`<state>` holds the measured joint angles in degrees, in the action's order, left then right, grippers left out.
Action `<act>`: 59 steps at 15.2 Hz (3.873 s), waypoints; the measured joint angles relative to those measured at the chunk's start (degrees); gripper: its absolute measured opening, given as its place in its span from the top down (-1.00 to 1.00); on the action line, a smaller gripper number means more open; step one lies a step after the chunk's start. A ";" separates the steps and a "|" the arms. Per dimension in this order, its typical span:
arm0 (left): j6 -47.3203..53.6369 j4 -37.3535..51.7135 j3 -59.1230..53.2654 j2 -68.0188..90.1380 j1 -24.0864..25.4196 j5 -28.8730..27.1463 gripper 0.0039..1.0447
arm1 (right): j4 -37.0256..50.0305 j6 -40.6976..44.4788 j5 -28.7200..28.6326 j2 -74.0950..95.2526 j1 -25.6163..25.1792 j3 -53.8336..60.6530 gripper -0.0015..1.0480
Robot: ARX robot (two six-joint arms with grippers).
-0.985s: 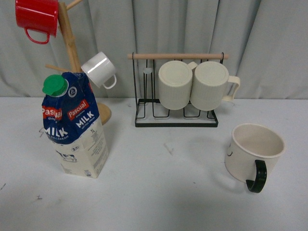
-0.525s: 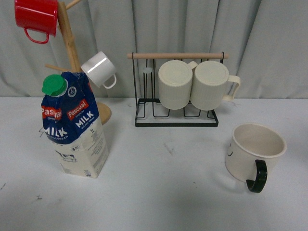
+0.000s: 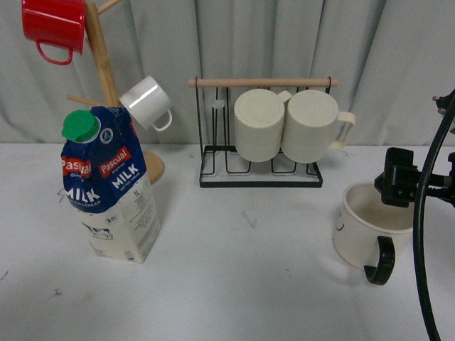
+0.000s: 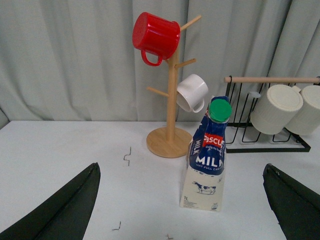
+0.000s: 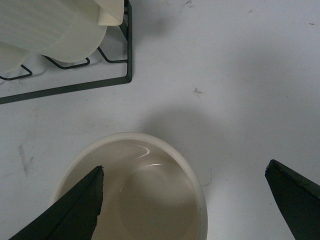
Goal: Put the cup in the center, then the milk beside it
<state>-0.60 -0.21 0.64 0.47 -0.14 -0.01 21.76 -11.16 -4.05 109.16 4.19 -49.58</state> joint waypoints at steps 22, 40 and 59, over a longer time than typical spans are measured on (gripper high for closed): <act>0.00 0.00 0.00 0.00 0.00 0.00 -0.88 | -15.28 -2.16 0.81 4.11 11.39 -14.29 0.93; 0.00 0.00 0.00 0.00 0.00 -0.02 -0.88 | -6.25 -3.45 -5.95 -8.70 11.34 -5.62 -0.85; 0.00 0.00 0.00 0.00 0.02 0.00 -0.88 | 19.28 10.99 4.24 -62.97 -4.48 44.87 0.96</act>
<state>-0.60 -0.21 0.64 0.47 -0.12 -0.01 41.04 -0.16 0.19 46.19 -0.30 -4.71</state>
